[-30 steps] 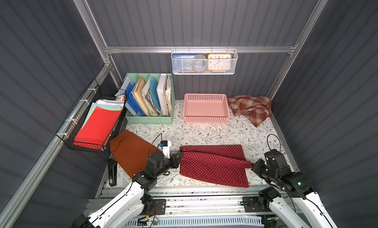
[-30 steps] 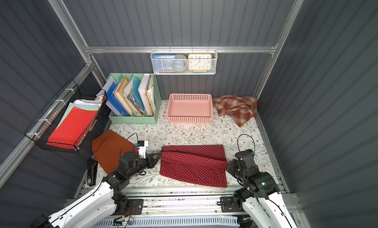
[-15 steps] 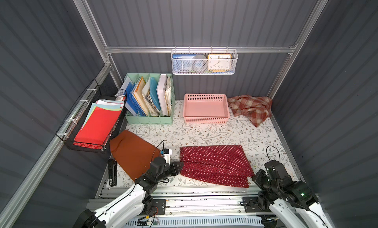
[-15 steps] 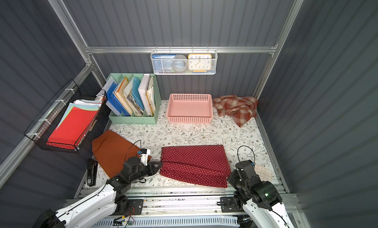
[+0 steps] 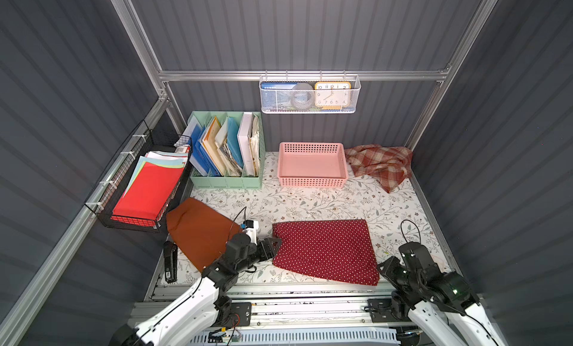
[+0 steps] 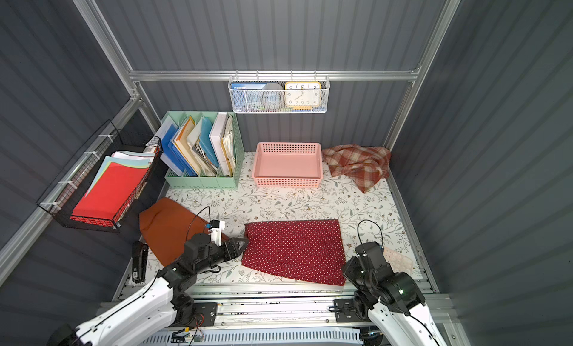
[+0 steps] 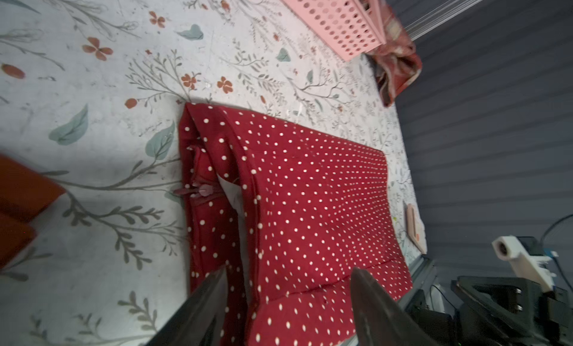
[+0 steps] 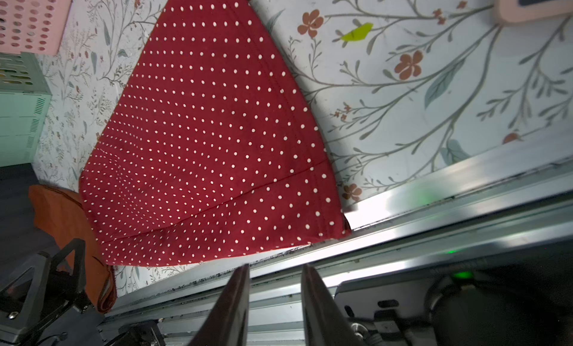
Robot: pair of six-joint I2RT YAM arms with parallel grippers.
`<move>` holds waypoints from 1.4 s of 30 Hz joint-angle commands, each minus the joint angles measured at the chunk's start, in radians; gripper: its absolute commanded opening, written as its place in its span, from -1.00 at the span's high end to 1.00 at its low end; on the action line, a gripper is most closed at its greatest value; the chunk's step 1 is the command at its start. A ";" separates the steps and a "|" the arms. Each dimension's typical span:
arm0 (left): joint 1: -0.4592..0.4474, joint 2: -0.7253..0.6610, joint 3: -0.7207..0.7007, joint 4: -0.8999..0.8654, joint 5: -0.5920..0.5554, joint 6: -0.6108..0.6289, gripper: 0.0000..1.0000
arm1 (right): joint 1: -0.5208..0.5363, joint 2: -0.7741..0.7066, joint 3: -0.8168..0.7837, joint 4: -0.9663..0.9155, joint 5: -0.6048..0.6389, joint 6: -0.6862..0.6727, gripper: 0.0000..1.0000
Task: Roll up the skirts
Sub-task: Fold the skirt at the center of the board, then adjust the skirt at the center of the board.
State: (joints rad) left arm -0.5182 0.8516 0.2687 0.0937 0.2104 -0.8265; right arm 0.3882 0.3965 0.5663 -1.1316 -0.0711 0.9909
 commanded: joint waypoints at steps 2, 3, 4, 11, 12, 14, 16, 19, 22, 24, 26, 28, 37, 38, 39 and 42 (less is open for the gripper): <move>0.003 0.283 0.163 0.077 -0.033 0.055 0.04 | 0.009 0.214 -0.024 0.245 0.034 -0.109 0.44; 0.003 0.333 0.203 0.092 -0.027 0.065 0.33 | 0.009 0.273 -0.005 0.281 0.065 -0.133 0.61; 0.002 0.364 0.233 0.095 -0.029 0.068 0.62 | 0.008 0.318 0.009 0.307 0.088 -0.154 0.82; 0.005 0.514 0.401 -0.015 -0.134 0.174 1.00 | 0.001 0.523 0.053 0.482 0.319 -0.238 0.98; 0.009 0.531 0.416 -0.038 -0.144 0.182 0.93 | 0.001 0.543 0.055 0.505 0.323 -0.247 0.85; 0.023 0.563 0.437 -0.086 -0.173 0.184 0.61 | -0.003 0.580 0.066 0.533 0.342 -0.261 0.68; 0.036 0.586 0.462 -0.137 -0.205 0.188 0.32 | -0.009 0.620 0.084 0.537 0.358 -0.281 0.63; 0.043 0.618 0.479 -0.151 -0.205 0.191 0.24 | -0.026 0.679 0.094 0.568 0.360 -0.315 0.57; 0.043 0.689 0.520 -0.181 -0.180 0.203 0.23 | -0.059 0.746 0.105 0.586 0.358 -0.338 0.50; 0.043 0.711 0.516 -0.180 -0.153 0.208 0.31 | -0.101 0.785 0.116 0.595 0.332 -0.352 0.40; 0.043 0.715 0.498 -0.170 -0.137 0.214 0.49 | -0.146 0.840 0.130 0.621 0.284 -0.361 0.30; 0.043 0.718 0.489 -0.169 -0.132 0.219 0.73 | -0.177 0.887 0.135 0.656 0.260 -0.367 0.28; 0.043 0.694 0.469 -0.134 -0.088 0.227 1.00 | -0.198 1.032 0.180 0.781 0.196 -0.402 0.28; 0.043 0.690 0.472 -0.129 -0.085 0.230 1.00 | -0.198 1.036 0.181 0.798 0.184 -0.405 0.28; 0.043 0.680 0.470 -0.123 -0.083 0.235 1.00 | -0.198 1.041 0.183 0.804 0.179 -0.407 0.28; 0.043 0.635 0.453 -0.095 -0.095 0.243 1.00 | -0.199 1.071 0.191 0.817 0.173 -0.414 0.34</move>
State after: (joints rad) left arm -0.4770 1.5398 0.7391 -0.0322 0.1059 -0.6155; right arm 0.1951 1.4437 0.7357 -0.3500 0.1196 0.5968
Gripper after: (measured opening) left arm 0.001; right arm 0.342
